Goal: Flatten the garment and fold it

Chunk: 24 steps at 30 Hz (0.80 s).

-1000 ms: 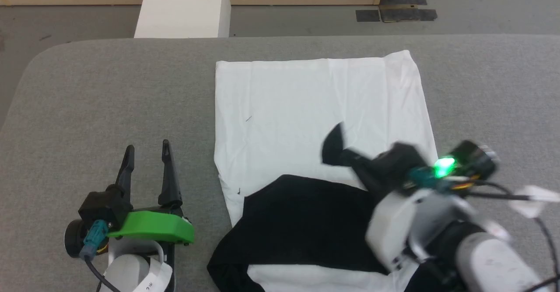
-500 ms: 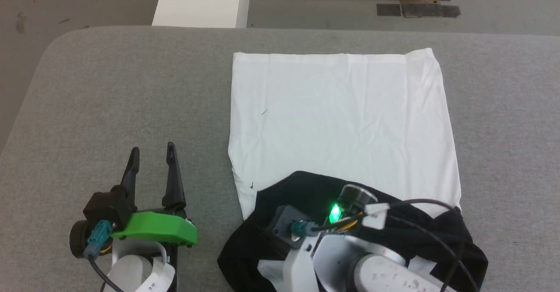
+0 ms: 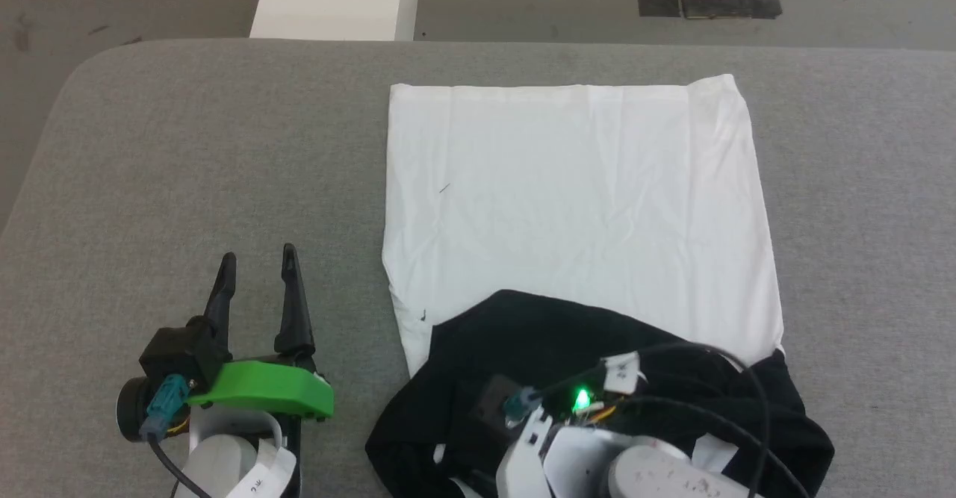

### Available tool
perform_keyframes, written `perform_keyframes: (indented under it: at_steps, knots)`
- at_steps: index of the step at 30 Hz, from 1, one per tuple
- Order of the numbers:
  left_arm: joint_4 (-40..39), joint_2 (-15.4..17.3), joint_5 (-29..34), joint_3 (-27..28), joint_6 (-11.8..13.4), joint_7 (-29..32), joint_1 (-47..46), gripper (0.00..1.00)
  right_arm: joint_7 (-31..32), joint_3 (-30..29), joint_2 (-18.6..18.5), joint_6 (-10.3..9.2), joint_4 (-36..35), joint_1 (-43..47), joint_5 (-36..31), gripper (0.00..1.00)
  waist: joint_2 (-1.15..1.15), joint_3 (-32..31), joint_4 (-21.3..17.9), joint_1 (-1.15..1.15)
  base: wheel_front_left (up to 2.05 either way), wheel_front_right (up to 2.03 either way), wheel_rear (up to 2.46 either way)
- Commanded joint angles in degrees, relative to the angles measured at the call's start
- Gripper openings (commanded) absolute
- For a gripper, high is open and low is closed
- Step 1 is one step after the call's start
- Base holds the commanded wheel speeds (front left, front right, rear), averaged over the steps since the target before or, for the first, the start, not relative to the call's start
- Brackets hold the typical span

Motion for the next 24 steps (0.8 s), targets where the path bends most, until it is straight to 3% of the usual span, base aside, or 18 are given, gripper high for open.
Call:
perform_keyframes:
  at_steps: [1, 7, 15, 20, 24]
  knots:
    - [0.17, -0.28, 0.03, 0.14, -0.32, -0.27, -0.24, 1.0, -1.25, -0.96, -0.04, -0.11, -0.67, -0.14, 0.6, 1.0, 0.4, -0.58, -0.61, 0.0, 0.0, 0.0, 0.0]
    - [0.87, -0.07, 0.41, 0.47, -1.0, -0.27, 0.36, 1.0, -10.34, -9.97, 1.01, -0.11, -8.59, 1.8, 1.16, 1.0, 0.4, -2.25, -2.46, 0.0, 0.0, 0.0, 0.0]
    - [1.81, 1.53, 1.03, 0.19, -1.71, 0.11, -0.86, 1.0, -21.15, -35.27, 3.8, -0.11, -20.59, 10.9, -7.8, 1.0, 0.4, -2.66, -6.42, 0.0, 0.0, 0.0, 0.0]
    - [1.78, 3.98, 1.69, -0.33, -2.58, 2.99, -5.21, 1.0, -26.73, -47.41, 6.08, -0.11, -22.38, 16.56, -13.14, 1.0, 0.4, -0.47, -8.92, 0.0, 0.0, 0.0, 0.0]
    - [2.94, 7.53, 2.42, -1.47, -4.41, 7.8, -12.01, 1.0, -29.3, -51.55, 6.72, -0.11, -20.88, 18.82, -14.21, 1.0, 0.4, 2.39, -10.69, 0.0, 0.0, 0.0, 0.0]
